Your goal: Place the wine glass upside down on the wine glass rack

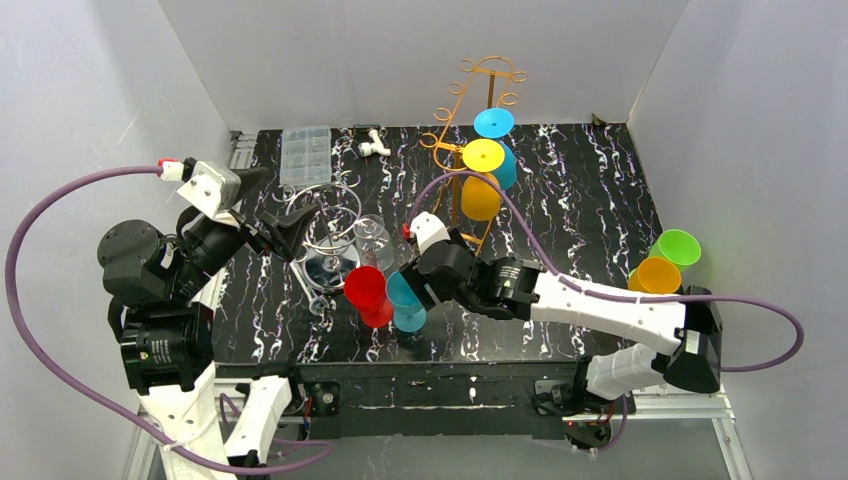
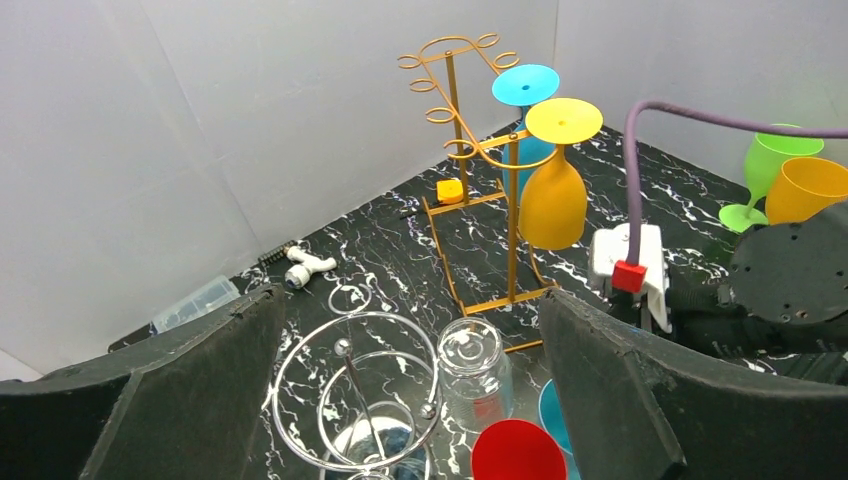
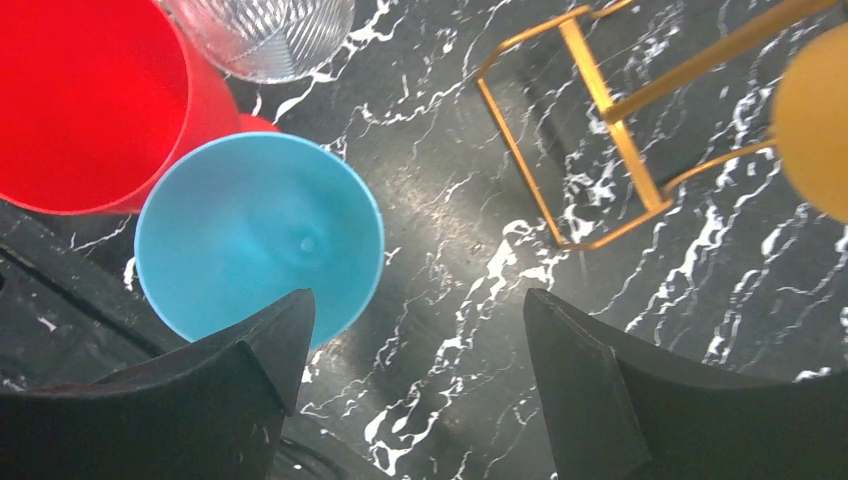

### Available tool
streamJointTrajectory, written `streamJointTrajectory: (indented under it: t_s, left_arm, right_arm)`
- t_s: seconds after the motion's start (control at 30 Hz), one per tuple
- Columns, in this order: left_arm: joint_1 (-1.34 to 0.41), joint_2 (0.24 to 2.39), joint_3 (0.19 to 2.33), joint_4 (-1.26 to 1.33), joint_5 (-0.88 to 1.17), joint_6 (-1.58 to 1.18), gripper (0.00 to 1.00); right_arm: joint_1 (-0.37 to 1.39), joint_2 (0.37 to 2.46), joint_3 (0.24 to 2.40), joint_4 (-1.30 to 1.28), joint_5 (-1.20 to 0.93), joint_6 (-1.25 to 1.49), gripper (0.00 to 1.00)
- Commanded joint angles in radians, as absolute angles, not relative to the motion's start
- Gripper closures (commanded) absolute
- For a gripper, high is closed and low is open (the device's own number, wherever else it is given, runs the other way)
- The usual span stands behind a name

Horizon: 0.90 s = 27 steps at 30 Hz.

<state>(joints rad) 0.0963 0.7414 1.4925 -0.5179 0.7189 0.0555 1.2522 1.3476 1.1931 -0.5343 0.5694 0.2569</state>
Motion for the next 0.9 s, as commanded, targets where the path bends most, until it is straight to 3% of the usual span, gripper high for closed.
streamJointTrajectory:
  t_s: [0.0,0.1,0.33,0.67,0.77,0.87]
  left_arm:
    - [0.101,0.745,1.519,-0.516,0.739,0.050,0.02]
    - [0.103,0.743,1.519,-0.514,0.744,0.046,0.02]
    - [0.102,0.750,1.541,-0.518,0.773,0.026,0.02]
    - [0.103,0.755,1.558,-0.522,0.839,-0.008,0.02]
    - [0.103,0.765,1.573,-0.522,0.873,-0.042,0.02]
    - [0.102,0.770,1.584,-0.510,0.901,-0.080,0.02]
  right_arm:
    - [1.254,1.377,1.168,-0.484,0.507,0.332,0.15]
    - [1.245,1.389,1.154,-0.477,0.517,0.348,0.19]
    - [1.219,1.380,1.109,-0.451,0.543,0.352,0.38]
    - [1.209,1.265,1.089,-0.503,0.501,0.340,0.91]
    - [1.209,1.170,1.114,-0.561,0.475,0.328,0.98]
    - [1.209,1.062,1.166,-0.612,0.449,0.290,0.99]
